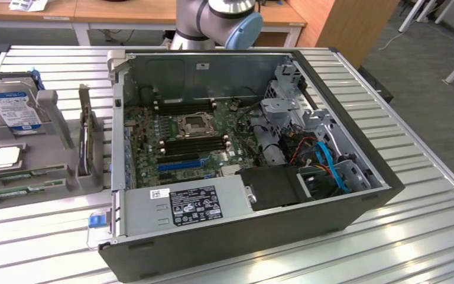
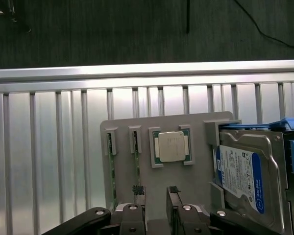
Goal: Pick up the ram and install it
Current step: 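Pick up the ram and move it above insertion slot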
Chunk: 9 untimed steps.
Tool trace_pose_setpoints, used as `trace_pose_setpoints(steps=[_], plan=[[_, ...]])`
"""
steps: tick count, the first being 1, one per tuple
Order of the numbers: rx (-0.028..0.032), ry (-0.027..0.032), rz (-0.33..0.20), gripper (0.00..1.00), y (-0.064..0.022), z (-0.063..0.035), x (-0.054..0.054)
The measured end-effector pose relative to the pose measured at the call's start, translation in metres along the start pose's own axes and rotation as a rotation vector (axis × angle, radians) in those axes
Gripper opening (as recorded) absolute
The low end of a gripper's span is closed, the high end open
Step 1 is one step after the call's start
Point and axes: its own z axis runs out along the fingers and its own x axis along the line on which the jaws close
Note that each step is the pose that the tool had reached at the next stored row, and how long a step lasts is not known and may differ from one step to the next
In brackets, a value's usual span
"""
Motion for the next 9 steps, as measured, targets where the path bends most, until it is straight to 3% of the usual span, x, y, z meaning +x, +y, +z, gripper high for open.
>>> trace_pose_setpoints(steps=[9], plan=[[-0.0001,-0.0008,0.0,0.31,-0.0006,0.0129,0.001]])
